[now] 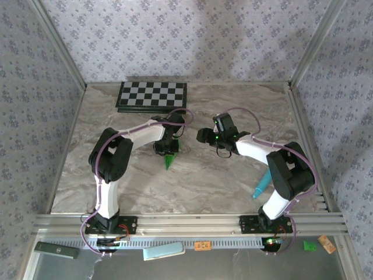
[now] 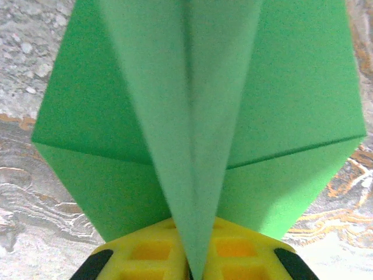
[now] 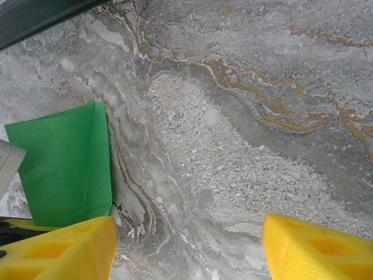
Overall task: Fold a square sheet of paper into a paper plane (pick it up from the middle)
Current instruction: Move the paper plane to the center of the table.
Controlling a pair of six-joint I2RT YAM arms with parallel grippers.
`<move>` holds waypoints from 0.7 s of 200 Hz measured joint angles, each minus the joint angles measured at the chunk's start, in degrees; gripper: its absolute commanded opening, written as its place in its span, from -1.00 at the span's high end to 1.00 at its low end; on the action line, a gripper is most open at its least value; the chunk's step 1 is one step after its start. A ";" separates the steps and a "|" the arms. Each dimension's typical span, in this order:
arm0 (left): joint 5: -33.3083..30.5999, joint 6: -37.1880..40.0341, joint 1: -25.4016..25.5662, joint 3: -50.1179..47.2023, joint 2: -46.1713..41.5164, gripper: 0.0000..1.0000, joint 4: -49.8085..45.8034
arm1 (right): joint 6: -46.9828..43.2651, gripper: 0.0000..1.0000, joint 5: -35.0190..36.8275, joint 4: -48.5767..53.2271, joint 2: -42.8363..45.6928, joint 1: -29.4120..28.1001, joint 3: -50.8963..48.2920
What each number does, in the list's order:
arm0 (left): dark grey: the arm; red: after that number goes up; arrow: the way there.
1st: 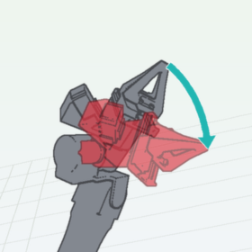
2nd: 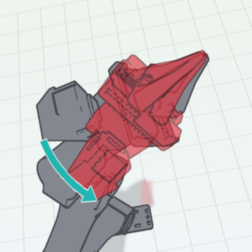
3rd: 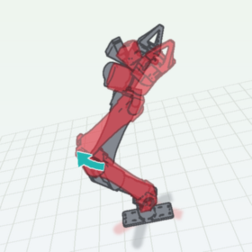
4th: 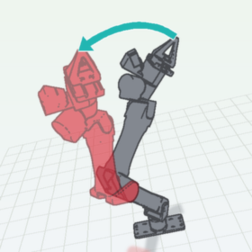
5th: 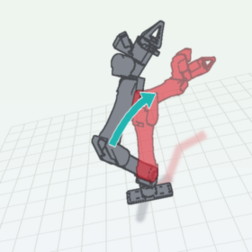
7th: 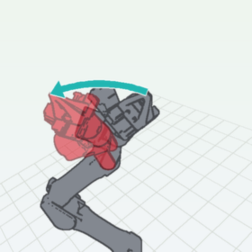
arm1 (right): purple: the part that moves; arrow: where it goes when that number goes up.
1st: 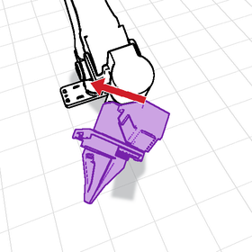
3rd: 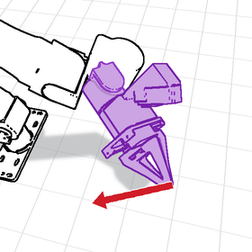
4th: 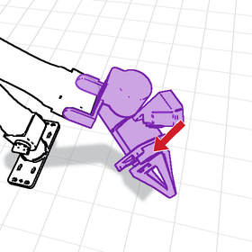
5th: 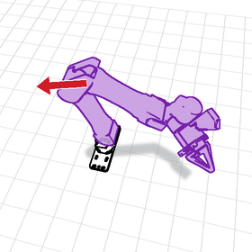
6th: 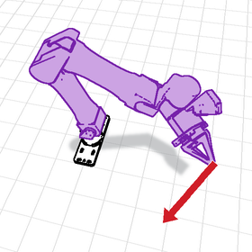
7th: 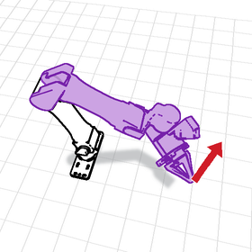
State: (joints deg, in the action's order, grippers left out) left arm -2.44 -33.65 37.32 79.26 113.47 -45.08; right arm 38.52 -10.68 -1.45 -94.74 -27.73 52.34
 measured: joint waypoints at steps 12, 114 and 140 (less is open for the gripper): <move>0.02 -0.02 -0.02 0.13 0.35 0.86 -0.07 | 0.00 -0.36 0.00 0.00 0.00 0.02 -0.02; -2.49 -0.46 0.20 3.17 0.00 0.92 0.48 | -0.02 -0.45 0.70 0.02 0.81 1.46 -0.09; -3.26 -0.48 0.17 7.82 0.76 0.91 1.38 | -0.11 -0.52 0.92 -0.04 1.11 2.38 -0.70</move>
State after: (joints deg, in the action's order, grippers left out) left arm -5.69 -34.13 37.50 87.09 114.24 -43.70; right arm 38.41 -9.76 -1.50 -93.62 -25.34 51.64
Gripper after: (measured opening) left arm 0.047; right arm 0.746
